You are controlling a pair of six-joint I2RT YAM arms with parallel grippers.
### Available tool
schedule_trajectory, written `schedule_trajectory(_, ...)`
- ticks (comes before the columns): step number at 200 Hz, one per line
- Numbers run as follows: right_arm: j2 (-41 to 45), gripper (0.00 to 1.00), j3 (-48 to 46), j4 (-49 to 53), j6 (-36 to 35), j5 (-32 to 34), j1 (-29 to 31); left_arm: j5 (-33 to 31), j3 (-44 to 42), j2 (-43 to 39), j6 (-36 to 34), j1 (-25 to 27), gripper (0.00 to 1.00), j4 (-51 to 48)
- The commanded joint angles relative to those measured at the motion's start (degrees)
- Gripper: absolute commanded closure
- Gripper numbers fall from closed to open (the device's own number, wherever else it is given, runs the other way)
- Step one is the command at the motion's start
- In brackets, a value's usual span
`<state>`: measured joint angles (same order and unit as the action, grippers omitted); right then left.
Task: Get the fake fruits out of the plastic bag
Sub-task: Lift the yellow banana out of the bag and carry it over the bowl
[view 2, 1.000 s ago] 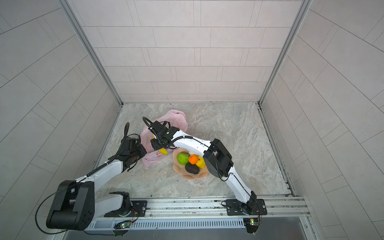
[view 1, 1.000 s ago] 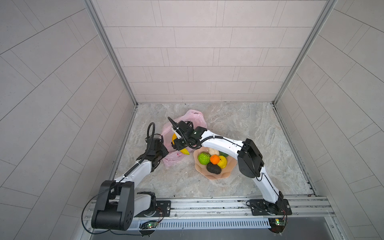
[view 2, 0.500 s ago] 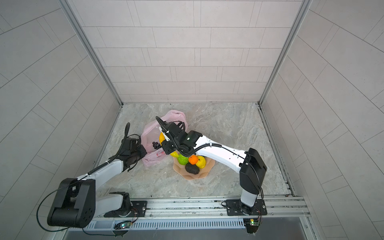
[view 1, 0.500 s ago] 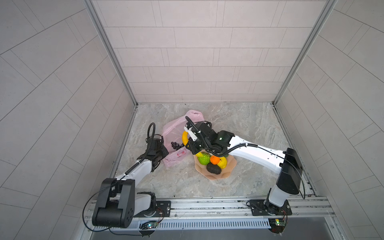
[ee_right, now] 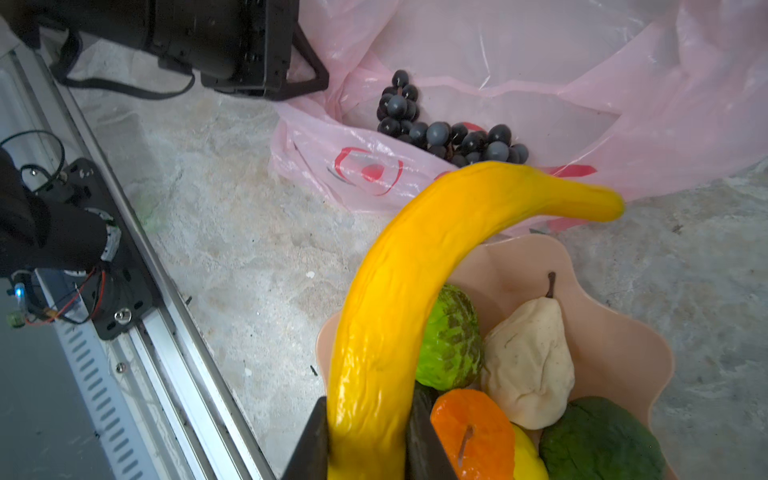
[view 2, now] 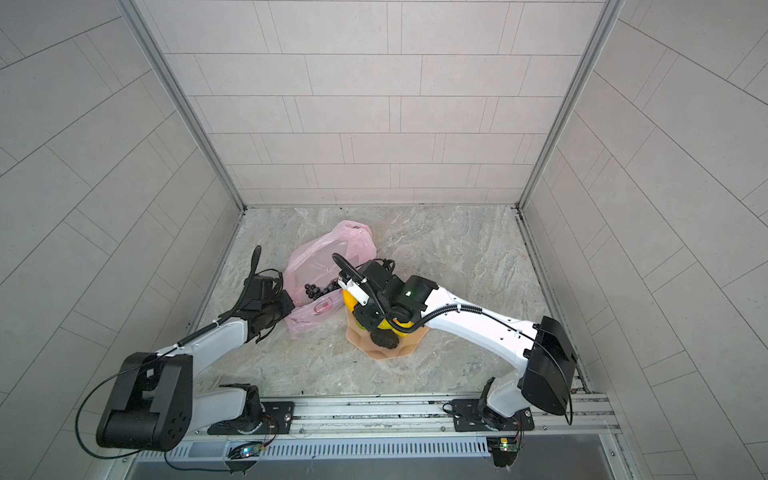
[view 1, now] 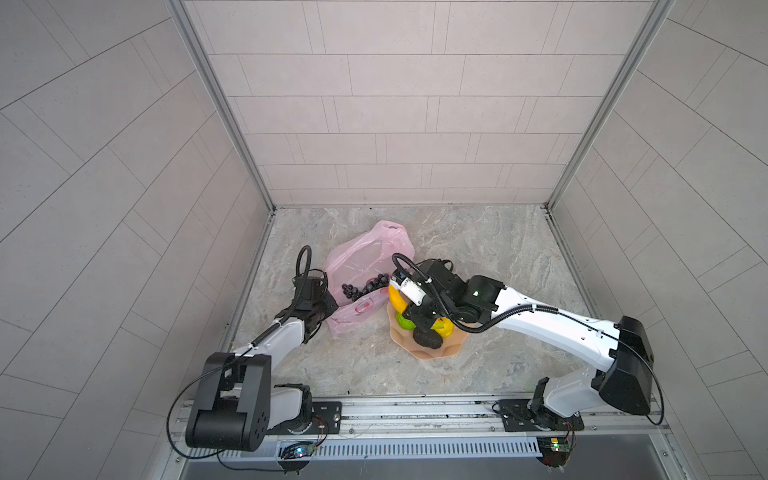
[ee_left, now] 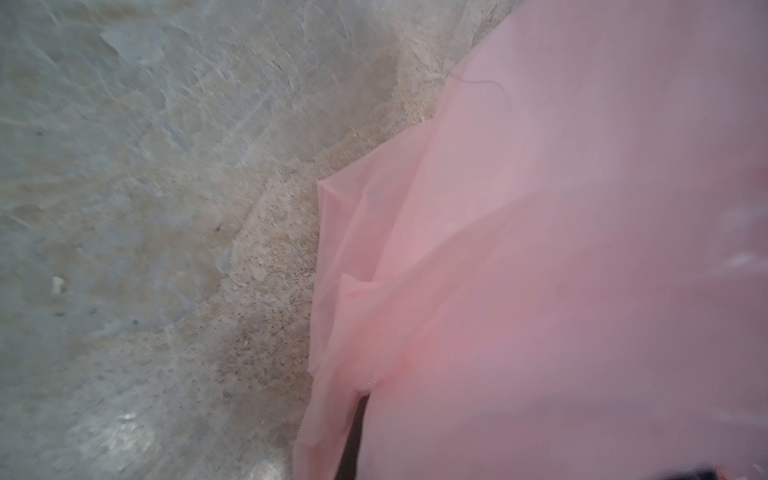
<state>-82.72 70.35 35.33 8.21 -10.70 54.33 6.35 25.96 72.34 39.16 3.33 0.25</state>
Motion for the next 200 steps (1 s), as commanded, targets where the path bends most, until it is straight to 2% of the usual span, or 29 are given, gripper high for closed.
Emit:
schedule_trajectory(1, 3.0, 0.81, -3.3, 0.2, -6.4, -4.9, 0.1, 0.1, 0.9, 0.3, -0.5, -0.3, 0.99, 0.4)
schedule_trajectory(63, 3.6, 0.82, -11.1, -4.7, -7.6, -10.4, 0.4, 0.0, 0.8, 0.2, -0.4, -0.3, 0.99, 0.3)
schedule_trajectory(200, -0.6, 0.81, -14.0, -11.9, -7.0, -7.9, 0.6, 0.2, 0.8, 0.2, -0.5, -0.3, 0.99, 0.6)
